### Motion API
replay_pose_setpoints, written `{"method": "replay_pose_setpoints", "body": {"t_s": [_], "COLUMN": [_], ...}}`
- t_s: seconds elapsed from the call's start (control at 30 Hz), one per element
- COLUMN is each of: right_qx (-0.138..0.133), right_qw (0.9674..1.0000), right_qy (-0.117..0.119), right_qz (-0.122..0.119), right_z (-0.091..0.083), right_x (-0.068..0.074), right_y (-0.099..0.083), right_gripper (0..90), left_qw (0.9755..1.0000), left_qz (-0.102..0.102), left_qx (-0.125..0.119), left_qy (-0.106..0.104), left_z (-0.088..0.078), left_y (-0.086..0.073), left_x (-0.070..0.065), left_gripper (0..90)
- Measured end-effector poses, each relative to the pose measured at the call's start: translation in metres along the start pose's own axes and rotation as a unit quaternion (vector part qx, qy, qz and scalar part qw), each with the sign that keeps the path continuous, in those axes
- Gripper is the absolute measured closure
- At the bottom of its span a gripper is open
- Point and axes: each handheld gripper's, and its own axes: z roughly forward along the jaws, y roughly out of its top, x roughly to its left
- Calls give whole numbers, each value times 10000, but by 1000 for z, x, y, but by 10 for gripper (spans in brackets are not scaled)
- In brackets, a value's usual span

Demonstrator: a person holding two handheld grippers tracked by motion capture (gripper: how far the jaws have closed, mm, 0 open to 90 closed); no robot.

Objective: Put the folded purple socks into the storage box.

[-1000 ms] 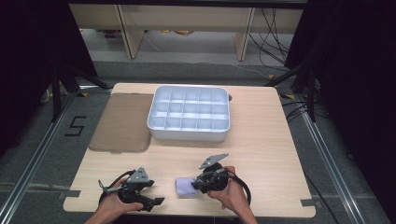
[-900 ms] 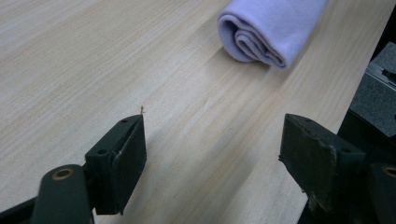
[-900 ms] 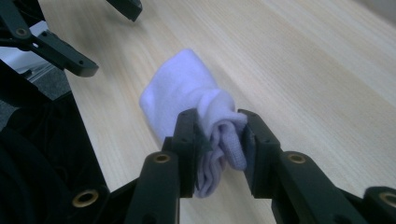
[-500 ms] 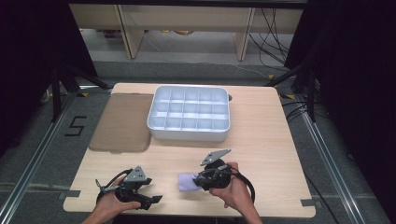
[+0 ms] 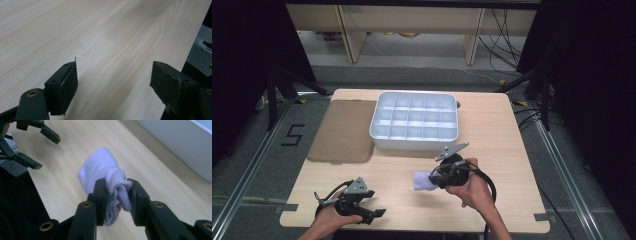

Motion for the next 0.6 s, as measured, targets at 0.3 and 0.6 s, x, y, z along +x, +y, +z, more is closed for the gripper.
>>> {"method": "replay_pose_setpoints", "body": {"t_s": [0.3, 0.6], "right_qx": [-19, -12], "right_qw": [9999, 9994], "right_qy": [-150, -328], "right_qz": [27, 147], "right_z": [-19, -33], "right_x": [-18, -34], "right_y": [17, 31], "right_gripper": [706, 705], "left_qw": [10000, 9999], "left_qz": [51, 142], "left_qx": [-42, 2], "left_qy": [64, 61], "left_z": [-1, -1], "left_y": [1, 1], "left_x": [1, 1], "left_gripper": [212, 212]}}
